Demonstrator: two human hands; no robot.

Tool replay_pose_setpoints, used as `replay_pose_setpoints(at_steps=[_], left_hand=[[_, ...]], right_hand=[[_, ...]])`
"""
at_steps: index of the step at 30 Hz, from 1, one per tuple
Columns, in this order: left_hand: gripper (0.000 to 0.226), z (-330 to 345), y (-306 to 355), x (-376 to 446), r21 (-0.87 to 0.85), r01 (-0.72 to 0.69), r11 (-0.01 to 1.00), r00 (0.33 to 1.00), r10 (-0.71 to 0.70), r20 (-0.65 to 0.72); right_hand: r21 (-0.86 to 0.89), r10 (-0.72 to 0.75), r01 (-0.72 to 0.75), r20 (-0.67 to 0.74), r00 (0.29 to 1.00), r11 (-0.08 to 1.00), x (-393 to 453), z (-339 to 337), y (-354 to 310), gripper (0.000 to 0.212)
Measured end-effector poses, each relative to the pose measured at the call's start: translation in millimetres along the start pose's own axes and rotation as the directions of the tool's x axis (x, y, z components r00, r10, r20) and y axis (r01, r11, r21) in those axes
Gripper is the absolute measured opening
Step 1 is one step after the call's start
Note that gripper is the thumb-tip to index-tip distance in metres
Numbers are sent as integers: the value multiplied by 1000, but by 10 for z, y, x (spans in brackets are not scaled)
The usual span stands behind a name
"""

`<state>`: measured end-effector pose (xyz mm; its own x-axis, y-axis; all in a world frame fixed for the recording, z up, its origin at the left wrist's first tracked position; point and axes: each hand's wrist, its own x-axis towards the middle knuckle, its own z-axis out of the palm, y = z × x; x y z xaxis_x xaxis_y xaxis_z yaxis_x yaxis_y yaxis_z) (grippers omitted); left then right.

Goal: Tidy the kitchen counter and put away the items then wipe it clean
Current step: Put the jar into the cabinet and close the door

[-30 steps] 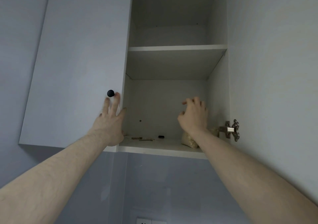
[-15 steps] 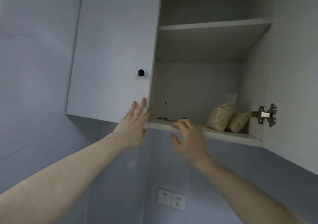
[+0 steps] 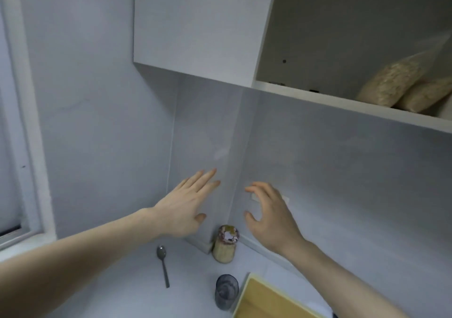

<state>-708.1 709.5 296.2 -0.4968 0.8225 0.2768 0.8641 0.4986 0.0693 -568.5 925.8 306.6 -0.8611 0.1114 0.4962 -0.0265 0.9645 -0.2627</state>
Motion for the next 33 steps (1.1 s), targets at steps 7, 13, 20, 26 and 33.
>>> replay_pose_setpoints(at_steps=[7, 13, 20, 26, 33], left_hand=[[83, 1037, -172, -292, -89, 153, 984, 950, -122, 286], [80, 2156, -278, -497, -115, 427, 897, 762, -288, 580], [90, 3104, -553, -1033, 105, 654, 749, 447, -494, 746], [120, 3480, -857, -1347, 147, 737, 659, 358, -566, 743], [131, 3813, -868, -1545, 133, 723, 678, 370, -543, 754]], right_hand=[[17, 269, -297, 379, 886, 955, -513, 1112, 488, 59], [-1, 450, -525, 515, 729, 851, -734, 1827, 843, 58], [-29, 484, -565, 555, 677, 824, -919, 2366, 1099, 59], [-68, 499, -564, 559, 662, 823, -698, 2651, 1393, 79], [-47, 524, -590, 521, 674, 806, -80, 2954, 1674, 104]])
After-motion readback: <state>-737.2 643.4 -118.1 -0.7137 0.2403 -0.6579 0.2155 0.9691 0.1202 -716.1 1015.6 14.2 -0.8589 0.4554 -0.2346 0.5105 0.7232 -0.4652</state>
